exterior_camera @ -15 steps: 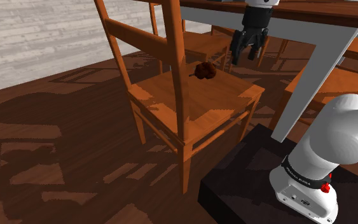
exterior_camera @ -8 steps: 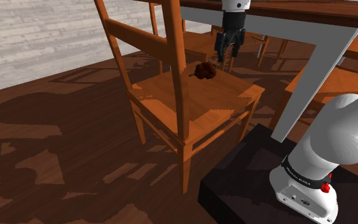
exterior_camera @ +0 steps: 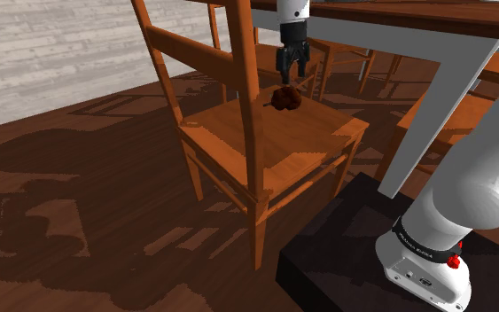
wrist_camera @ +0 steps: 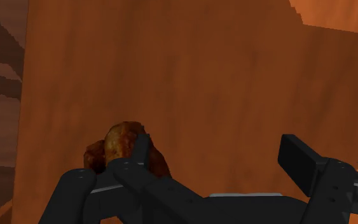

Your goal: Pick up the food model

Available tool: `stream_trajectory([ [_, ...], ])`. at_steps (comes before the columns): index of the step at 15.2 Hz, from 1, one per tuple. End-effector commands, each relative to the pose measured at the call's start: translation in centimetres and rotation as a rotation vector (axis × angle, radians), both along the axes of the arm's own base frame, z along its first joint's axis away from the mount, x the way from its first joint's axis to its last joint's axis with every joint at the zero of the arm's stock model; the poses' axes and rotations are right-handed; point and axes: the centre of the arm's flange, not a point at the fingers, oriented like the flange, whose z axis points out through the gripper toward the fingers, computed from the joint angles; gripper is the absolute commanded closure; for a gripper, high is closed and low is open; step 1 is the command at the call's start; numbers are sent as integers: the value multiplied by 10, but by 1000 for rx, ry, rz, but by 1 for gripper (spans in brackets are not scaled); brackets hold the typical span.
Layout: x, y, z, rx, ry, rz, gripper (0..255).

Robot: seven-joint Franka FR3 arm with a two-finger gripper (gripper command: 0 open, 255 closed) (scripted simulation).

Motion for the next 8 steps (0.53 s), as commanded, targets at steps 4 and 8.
stream_trajectory([
  [4,70,-28,-38,-15,82,48,0],
  [8,114,-32,-59,-23,127,94,0],
])
